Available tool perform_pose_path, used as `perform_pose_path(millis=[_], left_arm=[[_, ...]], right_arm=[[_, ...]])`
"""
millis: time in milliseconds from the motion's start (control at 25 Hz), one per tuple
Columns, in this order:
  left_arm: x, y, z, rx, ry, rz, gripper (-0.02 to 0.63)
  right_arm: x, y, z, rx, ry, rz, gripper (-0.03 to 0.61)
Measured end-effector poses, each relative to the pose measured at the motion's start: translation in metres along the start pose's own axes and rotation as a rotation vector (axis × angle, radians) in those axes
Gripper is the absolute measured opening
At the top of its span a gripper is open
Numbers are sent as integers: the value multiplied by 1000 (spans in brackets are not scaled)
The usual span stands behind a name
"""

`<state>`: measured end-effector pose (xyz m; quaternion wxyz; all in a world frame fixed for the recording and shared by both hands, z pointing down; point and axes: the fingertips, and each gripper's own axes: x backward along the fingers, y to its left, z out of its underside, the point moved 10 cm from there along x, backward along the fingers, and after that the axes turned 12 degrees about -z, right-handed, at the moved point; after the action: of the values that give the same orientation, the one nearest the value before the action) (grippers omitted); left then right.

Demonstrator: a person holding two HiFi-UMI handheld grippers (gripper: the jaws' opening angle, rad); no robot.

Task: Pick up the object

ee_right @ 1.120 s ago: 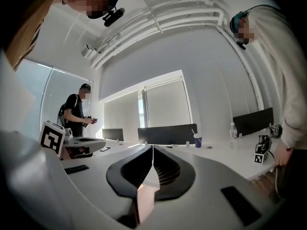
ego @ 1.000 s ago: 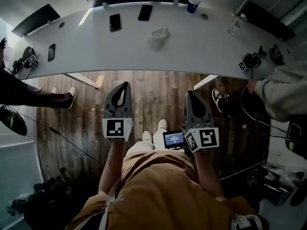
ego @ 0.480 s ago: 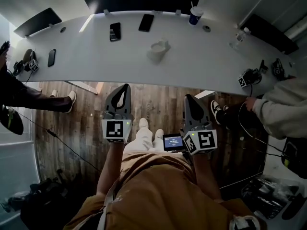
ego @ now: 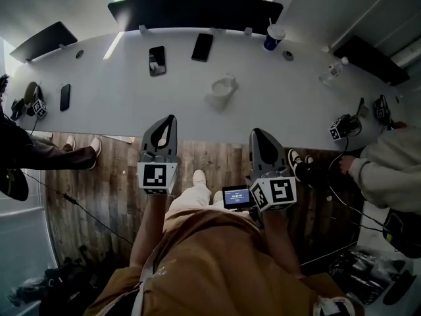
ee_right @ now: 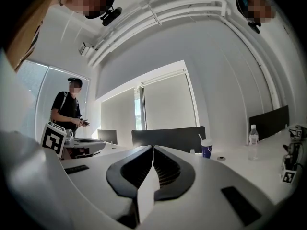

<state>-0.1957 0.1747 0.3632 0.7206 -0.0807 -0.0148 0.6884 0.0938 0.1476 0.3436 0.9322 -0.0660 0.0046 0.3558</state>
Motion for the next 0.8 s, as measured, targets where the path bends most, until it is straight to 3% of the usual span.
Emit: perform_pose_path(millis=[440,800], left_arm=[[-61,29,6,8,12,54,8],[-115,8,11,37,39,57,8]], right_arm=[[-56,-11,3,-1,23,26,11],[-76,-58,5,-16,19,12,11]])
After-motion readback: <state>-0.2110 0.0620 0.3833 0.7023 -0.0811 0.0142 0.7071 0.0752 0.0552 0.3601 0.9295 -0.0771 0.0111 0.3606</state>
